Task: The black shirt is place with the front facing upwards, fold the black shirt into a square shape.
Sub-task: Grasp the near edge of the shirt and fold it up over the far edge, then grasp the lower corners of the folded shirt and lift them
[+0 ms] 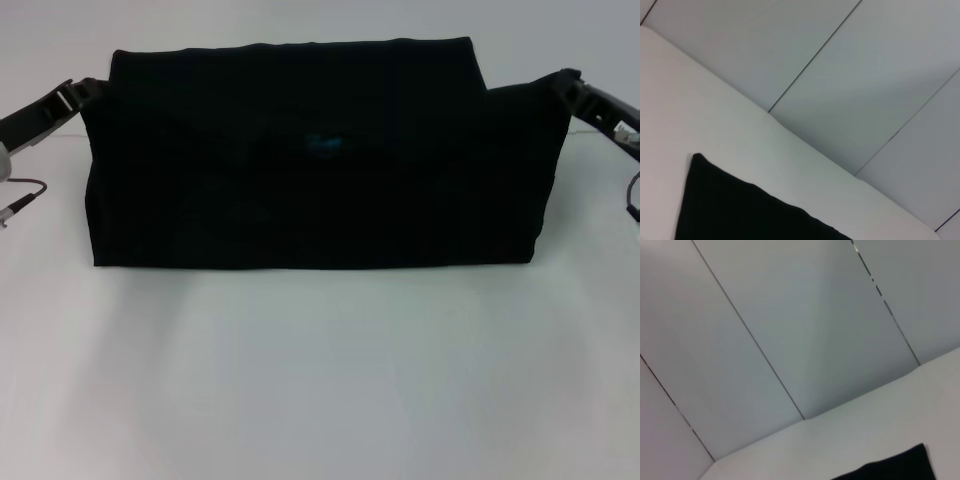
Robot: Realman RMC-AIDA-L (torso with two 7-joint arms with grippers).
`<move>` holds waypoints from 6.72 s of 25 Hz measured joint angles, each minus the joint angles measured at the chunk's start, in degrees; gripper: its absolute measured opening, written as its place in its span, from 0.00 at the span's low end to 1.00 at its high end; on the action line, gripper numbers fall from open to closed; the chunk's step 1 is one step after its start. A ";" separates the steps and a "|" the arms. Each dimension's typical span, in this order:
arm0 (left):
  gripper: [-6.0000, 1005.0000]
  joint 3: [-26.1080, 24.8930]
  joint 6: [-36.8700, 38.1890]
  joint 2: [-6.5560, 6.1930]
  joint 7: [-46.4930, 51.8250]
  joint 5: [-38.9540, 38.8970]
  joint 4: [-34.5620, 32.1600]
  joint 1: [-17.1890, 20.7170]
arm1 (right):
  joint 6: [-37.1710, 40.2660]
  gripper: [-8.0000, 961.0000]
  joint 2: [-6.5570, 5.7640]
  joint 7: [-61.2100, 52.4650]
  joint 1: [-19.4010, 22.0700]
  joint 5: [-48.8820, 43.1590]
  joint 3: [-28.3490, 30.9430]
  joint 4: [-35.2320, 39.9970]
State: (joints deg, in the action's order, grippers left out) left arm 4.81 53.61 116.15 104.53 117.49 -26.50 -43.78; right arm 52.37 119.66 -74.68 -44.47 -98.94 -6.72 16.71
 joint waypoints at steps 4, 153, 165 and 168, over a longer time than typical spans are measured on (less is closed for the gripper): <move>0.09 0.97 -1.92 0.51 -1.15 -0.08 0.19 -0.87 | -0.83 0.11 0.04 1.03 -0.15 -0.10 -0.07 -1.16; 0.03 31.40 -2.63 -2.34 7.37 1.31 0.84 7.31 | 8.42 0.83 -9.97 -67.33 -1.87 -39.05 -36.98 14.70; 0.03 31.40 -2.04 -2.43 7.52 1.02 0.84 7.16 | 4.84 0.82 -8.56 -66.88 -2.98 -40.00 -37.64 10.80; 0.03 31.40 -2.02 -2.43 7.58 0.95 0.84 7.13 | 3.91 0.81 -7.78 -66.76 -3.41 -40.04 -37.79 10.62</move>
State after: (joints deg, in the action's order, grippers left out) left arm 36.21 51.59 113.72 112.11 118.43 -25.66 -36.65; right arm 56.28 111.88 -141.45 -47.88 -138.98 -44.51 27.33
